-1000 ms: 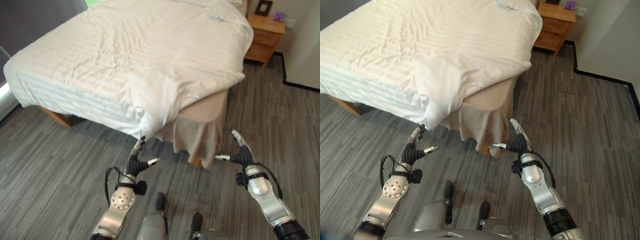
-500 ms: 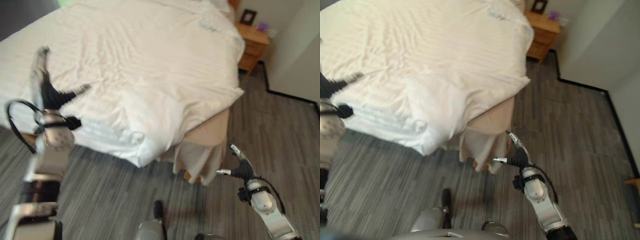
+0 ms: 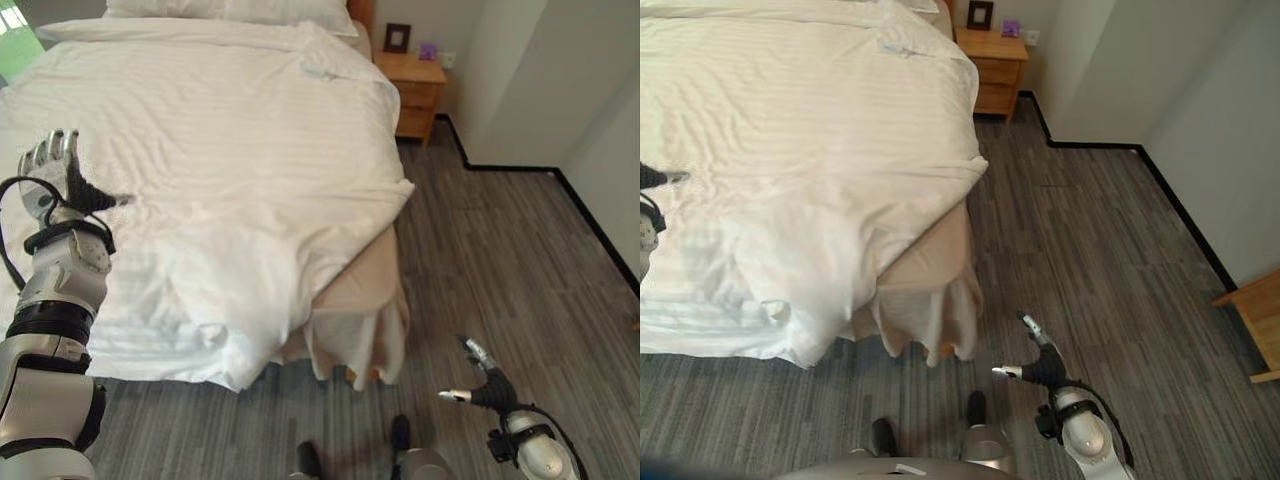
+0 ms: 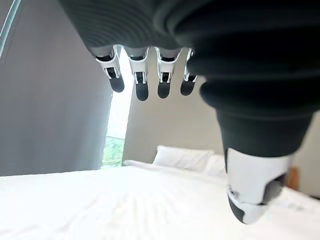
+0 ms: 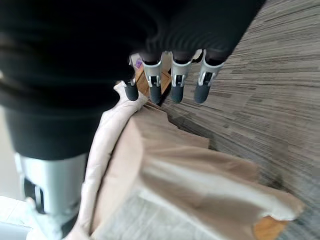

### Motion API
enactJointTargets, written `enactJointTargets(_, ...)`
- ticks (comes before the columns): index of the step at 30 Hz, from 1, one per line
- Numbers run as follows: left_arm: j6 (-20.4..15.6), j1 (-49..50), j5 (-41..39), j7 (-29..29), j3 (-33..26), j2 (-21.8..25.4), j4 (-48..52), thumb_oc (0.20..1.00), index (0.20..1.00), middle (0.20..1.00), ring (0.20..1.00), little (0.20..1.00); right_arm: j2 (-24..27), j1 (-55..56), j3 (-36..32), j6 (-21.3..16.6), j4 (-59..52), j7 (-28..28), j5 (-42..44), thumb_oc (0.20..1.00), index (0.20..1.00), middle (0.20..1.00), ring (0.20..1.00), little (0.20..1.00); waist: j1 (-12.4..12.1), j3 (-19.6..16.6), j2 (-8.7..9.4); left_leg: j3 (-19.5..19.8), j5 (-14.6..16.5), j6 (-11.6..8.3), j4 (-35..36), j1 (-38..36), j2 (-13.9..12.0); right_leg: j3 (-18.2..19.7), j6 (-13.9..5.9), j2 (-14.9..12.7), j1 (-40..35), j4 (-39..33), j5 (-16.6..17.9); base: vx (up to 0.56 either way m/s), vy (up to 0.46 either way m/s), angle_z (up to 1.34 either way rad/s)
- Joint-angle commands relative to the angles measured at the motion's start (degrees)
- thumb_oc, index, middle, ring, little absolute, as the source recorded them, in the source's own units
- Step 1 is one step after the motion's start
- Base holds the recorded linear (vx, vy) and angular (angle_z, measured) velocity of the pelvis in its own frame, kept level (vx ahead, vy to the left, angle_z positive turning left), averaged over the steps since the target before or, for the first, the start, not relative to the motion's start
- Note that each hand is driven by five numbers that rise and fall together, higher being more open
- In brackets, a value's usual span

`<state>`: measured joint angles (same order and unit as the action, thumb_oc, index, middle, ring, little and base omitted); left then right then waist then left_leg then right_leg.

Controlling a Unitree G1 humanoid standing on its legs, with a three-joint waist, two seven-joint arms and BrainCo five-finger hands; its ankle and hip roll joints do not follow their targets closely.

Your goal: Making the bed.

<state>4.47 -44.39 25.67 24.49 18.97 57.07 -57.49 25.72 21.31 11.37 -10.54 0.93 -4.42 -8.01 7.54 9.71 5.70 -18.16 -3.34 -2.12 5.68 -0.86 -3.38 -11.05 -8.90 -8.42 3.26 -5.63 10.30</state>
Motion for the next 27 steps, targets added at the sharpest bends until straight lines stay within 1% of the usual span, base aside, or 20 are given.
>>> enactJointTargets(1, 0.1, -15.0, 1.3, 1.8, 3.2, 1.4, -5.8, 1.000, 1.000, 1.000, 1.000, 1.000, 2.2, -5.5, -2.2, -4.0, -2.1, -1.0, 1.1, 1.000, 1.000, 1.000, 1.000, 1.000, 0.2, 5.6, -0.24, 1.1, 4.6, 0.16, -1.2, 2.8, -2.5, 0.2, -3.09, -0.9, -0.2, 3.5, -8.1, -0.08, -0.067, -0.02)
enactJointTargets(2, 0.0, -15.0, 1.4, 1.3, 3.5, 1.6, -6.6, 1.000, 1.000, 1.000, 1.000, 1.000, 2.7, -5.9, -2.0, -3.9, -2.0, -1.0, 0.5, 1.000, 1.000, 1.000, 1.000, 1.000, 0.1, 5.9, -0.15, 1.2, 4.5, 0.11, -1.2, 3.4, -2.6, 0.2, -3.13, -0.8, 0.2, 3.2, -7.9, -0.07, -0.038, -0.03)
enactJointTargets(4, -0.6, -15.7, -0.2, 2.2, 2.7, 1.8, -7.8, 1.000, 1.000, 1.000, 1.000, 1.000, 4.1, -7.4, -1.4, -4.0, -2.4, -1.0, -0.4, 1.000, 1.000, 1.000, 1.000, 1.000, 0.4, 7.3, 0.29, 1.1, 4.0, 0.02, -1.5, 5.4, -2.9, 0.3, -3.14, -0.8, 1.8, 2.8, -7.5, -0.08, -0.030, -0.14)
enactJointTargets(5, -0.6, -15.8, -0.2, 2.2, 2.8, 1.9, -7.8, 1.000, 1.000, 1.000, 1.000, 1.000, 4.1, -7.4, -1.4, -4.0, -2.4, -1.0, -0.4, 1.000, 1.000, 1.000, 1.000, 1.000, 0.4, 7.3, 0.31, 1.2, 4.0, 0.02, -1.5, 5.5, -2.9, 0.3, -3.13, -0.8, 1.9, 2.8, -7.5, -0.09, -0.030, -0.14)
enactJointTargets(7, -1.0, -17.5, -1.8, 2.4, 3.5, 2.2, -9.2, 1.000, 1.000, 1.000, 1.000, 1.000, 5.2, -9.0, -0.6, -3.8, -1.5, -1.6, -1.4, 1.000, 1.000, 1.000, 1.000, 1.000, 0.5, 9.2, 0.66, 1.0, 2.8, -0.43, -1.5, 7.8, -3.5, 0.5, -2.86, -0.6, 4.3, 2.7, -7.0, -0.09, -0.035, -0.02)
enactJointTargets(8, -1.1, -17.6, -1.8, 2.4, 3.6, 2.2, -9.2, 1.000, 1.000, 1.000, 1.000, 1.000, 5.2, -9.1, -0.6, -3.9, -1.4, -1.6, -1.4, 1.000, 1.000, 1.000, 1.000, 1.000, 0.5, 9.2, 0.68, 1.0, 2.8, -0.44, -1.5, 7.9, -3.5, 0.5, -2.85, -0.6, 4.3, 2.8, -7.0, -0.07, -0.029, 0.00)
enactJointTargets(10, -1.3, -18.2, -3.5, 2.5, 3.0, 2.6, -10.1, 1.000, 1.000, 1.000, 1.000, 1.000, 5.5, -10.3, -0.4, -3.7, -1.3, -2.1, -1.6, 1.000, 1.000, 1.000, 1.000, 1.000, 0.4, 10.3, 0.80, 0.9, 2.2, -0.62, -1.5, 9.3, -3.8, 0.4, -2.75, -0.6, 5.5, 2.6, -6.7, -0.05, -0.020, -0.03)
enactJointTargets(13, -1.1, -16.0, -3.1, 1.8, 2.2, 3.5, -13.9, 1.000, 1.000, 1.000, 1.000, 1.000, 6.2, -11.6, -0.4, -3.7, -1.4, -2.3, -2.1, 1.000, 1.000, 1.000, 1.000, 1.000, 0.6, 11.8, 1.02, 0.7, 1.2, -0.90, -1.5, 11.4, -4.2, 0.5, -2.74, -0.3, 7.4, 2.1, -6.0, -0.06, -0.012, -0.03)
enactJointTargets(15, -0.9, -11.8, -3.9, -0.3, -1.0, 4.3, -17.2, 1.000, 1.000, 1.000, 1.000, 1.000, 5.9, -10.5, -1.4, -3.6, -0.9, -1.8, -1.9, 1.000, 1.000, 1.000, 1.000, 1.000, 0.6, 13.0, 1.23, 0.8, 0.6, -1.21, -1.3, 13.2, -4.5, 0.6, -2.60, -0.2, 9.0, 1.7, -5.7, -0.04, -0.012, -0.04)
enactJointTargets(18, -1.2, -9.2, -4.3, -1.7, -2.9, 3.8, -18.1, 1.000, 1.000, 1.000, 1.000, 1.000, 6.0, -10.3, -1.7, -3.2, -0.2, -1.7, -2.1, 1.000, 1.000, 1.000, 1.000, 1.000, 0.5, 13.4, 1.04, 1.1, 0.3, -1.35, -1.3, 14.0, -4.5, 0.7, -2.37, -0.1, 10.0, 1.8, -5.7, -0.01, -0.008, -0.05)
enactJointTargets(19, -2.3, -7.3, -6.5, -2.7, -4.7, 2.8, -18.0, 0.451, 0.451, 0.451, 0.451, 0.451, 6.0, -10.4, -2.2, -2.9, 0.8, -1.9, -2.3, 1.000, 1.000, 1.000, 1.000, 1.000, 0.3, 13.7, 0.71, 1.4, 0.1, -1.49, -1.1, 14.4, -4.4, 0.9, -2.14, 0.0, 10.4, 1.7, -5.8, 0.00, 0.000, 0.00)
enactJointTargets(20, -2.9, -7.1, -7.5, -2.9, -4.9, 1.8, -17.3, 0.200, 0.200, 0.200, 0.200, 0.200, 6.1, -10.6, -2.1, -2.9, 1.3, -2.1, -2.5, 1.000, 1.000, 1.000, 1.000, 1.000, 0.3, 13.7, 0.46, 1.6, 0.0, -1.56, -1.0, 14.5, -4.4, 0.9, -2.05, 0.0, 10.3, 1.6, -5.9, 0.00, 0.000, 0.00)
enactJointTargets(22, -3.3, -7.2, -7.9, -2.9, -4.6, 1.1, -16.6, 0.200, 0.200, 0.200, 0.200, 0.200, 6.1, -10.9, -1.9, -2.9, 1.8, -2.3, -2.6, 1.000, 1.000, 1.000, 1.000, 1.000, 0.3, 13.6, 0.27, 1.8, 0.0, -1.60, -0.9, 14.5, -4.4, 0.9, -1.97, 0.0, 10.2, 1.5, -6.0, 0.00, 0.000, 0.00)
enactJointTargets(23, -3.8, -7.2, -7.9, -2.9, -3.9, -0.3, -15.6, 0.200, 0.200, 0.200, 0.200, 0.200, 6.4, -11.3, -1.6, -3.0, 2.5, -2.4, -2.8, 1.000, 1.000, 1.000, 1.000, 1.000, 0.2, 13.4, 0.02, 2.1, 0.1, -1.66, -0.8, 14.3, -4.4, 1.0, -1.91, 0.0, 9.9, 1.4, -6.2, 0.02, -0.023, 0.06)
enactJointTargets(24, -4.5, -7.5, -8.0, -2.6, -2.9, -3.2, -13.1, 0.200, 0.200, 0.200, 0.200, 0.200, 6.6, -11.7, -1.1, -2.9, 3.2, -2.4, -3.3, 1.000, 1.000, 1.000, 1.000, 1.000, 0.2, 12.7, -0.18, 2.3, 0.5, -1.68, -0.7, 13.6, -4.4, 1.0, -1.79, 0.0, 9.1, 1.3, -6.7, 0.02, -0.023, 0.06)
enactJointTargets(25, -4.4, -7.5, -8.0, -2.6, -2.8, -3.2, -13.1, 0.200, 0.200, 0.200, 0.200, 0.200, 6.6, -11.7, -1.1, -3.0, 3.2, -2.4, -3.3, 1.000, 1.000, 1.000, 1.000, 1.000, 0.1, 12.8, -0.19, 2.3, 0.5, -1.68, -0.7, 13.6, -4.4, 1.0, -1.79, 0.0, 9.0, 1.2, -6.7, 0.02, -0.035, 0.09)
enactJointTargets(27, -5.3, -8.5, -8.2, -1.8, -1.3, -6.8, -8.9, 0.200, 0.200, 0.200, 0.200, 0.200, 6.5, -12.4, 0.0, -3.0, 4.0, -2.4, -3.5, 1.000, 1.000, 1.000, 1.000, 1.000, 0.1, 11.8, -0.48, 2.3, 0.9, -1.69, -0.7, 12.4, -4.2, 1.0, -1.58, 0.1, 7.9, 1.3, -7.3, 0.03, -0.034, 0.07)
